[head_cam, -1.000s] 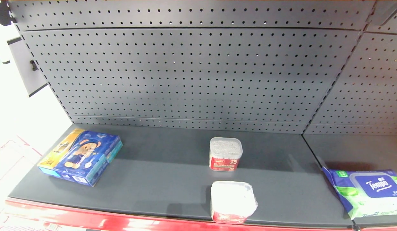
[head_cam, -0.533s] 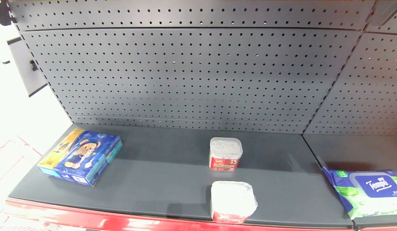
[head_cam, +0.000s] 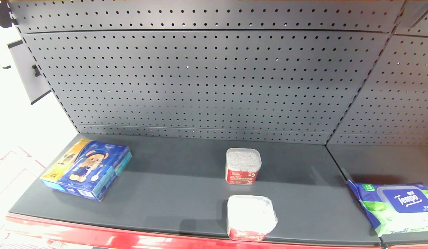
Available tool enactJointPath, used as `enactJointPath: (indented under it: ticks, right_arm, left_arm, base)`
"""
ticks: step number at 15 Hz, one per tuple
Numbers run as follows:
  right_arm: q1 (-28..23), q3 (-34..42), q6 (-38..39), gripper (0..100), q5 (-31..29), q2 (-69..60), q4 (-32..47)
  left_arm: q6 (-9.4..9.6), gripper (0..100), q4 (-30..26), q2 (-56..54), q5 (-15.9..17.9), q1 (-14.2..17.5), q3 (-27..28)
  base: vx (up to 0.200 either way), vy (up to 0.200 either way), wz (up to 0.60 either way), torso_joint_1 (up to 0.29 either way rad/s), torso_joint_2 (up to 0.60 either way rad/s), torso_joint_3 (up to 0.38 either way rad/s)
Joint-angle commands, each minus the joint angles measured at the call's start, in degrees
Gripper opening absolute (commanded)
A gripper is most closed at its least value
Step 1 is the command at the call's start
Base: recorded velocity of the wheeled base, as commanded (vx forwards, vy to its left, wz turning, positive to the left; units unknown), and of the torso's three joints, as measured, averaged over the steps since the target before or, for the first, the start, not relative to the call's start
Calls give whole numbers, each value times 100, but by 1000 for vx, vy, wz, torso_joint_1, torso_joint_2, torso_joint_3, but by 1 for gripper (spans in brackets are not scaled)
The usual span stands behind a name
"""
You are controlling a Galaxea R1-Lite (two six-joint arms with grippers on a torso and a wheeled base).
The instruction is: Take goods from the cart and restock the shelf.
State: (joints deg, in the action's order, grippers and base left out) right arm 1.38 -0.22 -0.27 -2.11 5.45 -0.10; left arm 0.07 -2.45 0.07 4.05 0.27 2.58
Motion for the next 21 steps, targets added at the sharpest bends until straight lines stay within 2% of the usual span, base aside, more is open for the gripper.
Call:
enactJointPath:
  ticks: [1,2,3,4,5,6,7,8,9,10,11,12,13,14,16,18,19,21]
  right_arm:
    - [-524,13,-52,100,88,9,1]
    - [-322,13,-61,100,343,-158,1]
    - [56,22,-35,100,395,-369,1]
    - [-23,22,-26,100,387,-272,1]
    - [-41,22,-43,100,395,-334,1]
    - [-103,22,-35,100,395,-527,-8]
    - [-111,22,-26,100,334,-545,1]
    - [-111,22,-26,100,220,-536,1]
    - [-111,22,-26,100,202,-536,1]
    - [-111,22,-26,100,202,-536,1]
    - [-111,22,-17,100,211,-536,1]
    - [-111,22,-8,100,202,-536,1]
    - [-111,22,-8,100,202,-536,1]
    - [-111,22,-17,100,202,-536,1]
    - [-111,22,-35,100,202,-536,1]
    - [-111,22,-8,100,202,-536,1]
    - [-111,22,-8,100,202,-536,1]
    - [-111,22,-26,100,202,-536,1]
  left_arm:
    - [-174,100,25,45,-141,17,-74]
    - [-174,100,60,10,-563,8,-135]
    - [-245,100,157,10,-844,17,-162]
    - [-262,100,166,10,-844,17,-162]
    - [-174,100,166,-7,-818,0,-162]
    - [142,100,166,-7,-554,0,-171]
    - [274,100,184,-7,-264,0,-179]
    - [19,100,175,-7,-264,0,-171]
    - [-350,100,175,-7,-264,0,-171]
    - [-253,100,166,-7,-264,8,-171]
    - [230,100,166,-7,-457,8,-162]
    - [142,100,166,-7,-554,0,-162]
    - [-25,100,166,-7,-581,0,-162]
    - [10,100,175,-7,-484,0,-171]
    - [1,100,175,-7,-9,-9,-171]
    - [-16,100,175,-7,-71,-18,-171]
    - [-60,100,175,-7,-229,-18,-171]
    - [133,100,184,-7,-378,-18,-171]
  base:
    - [0,0,0,0,0,0]
    - [0,0,0,0,0,0]
    - [0,0,0,0,0,0]
    - [0,0,0,0,0,0]
    - [0,0,0,0,0,0]
    - [0,0,0,0,0,0]
    - [0,0,0,0,0,0]
    - [0,0,0,0,0,0]
    - [0,0,0,0,0,0]
    - [0,0,0,0,0,0]
    - [0,0,0,0,0,0]
    - [0,0,0,0,0,0]
    - [0,0,0,0,0,0]
    - [0,0,0,0,0,0]
    - [0,0,0,0,0,0]
    - [0,0,0,0,0,0]
    - [0,0,0,0,0,0]
    - [0,0,0,0,0,0]
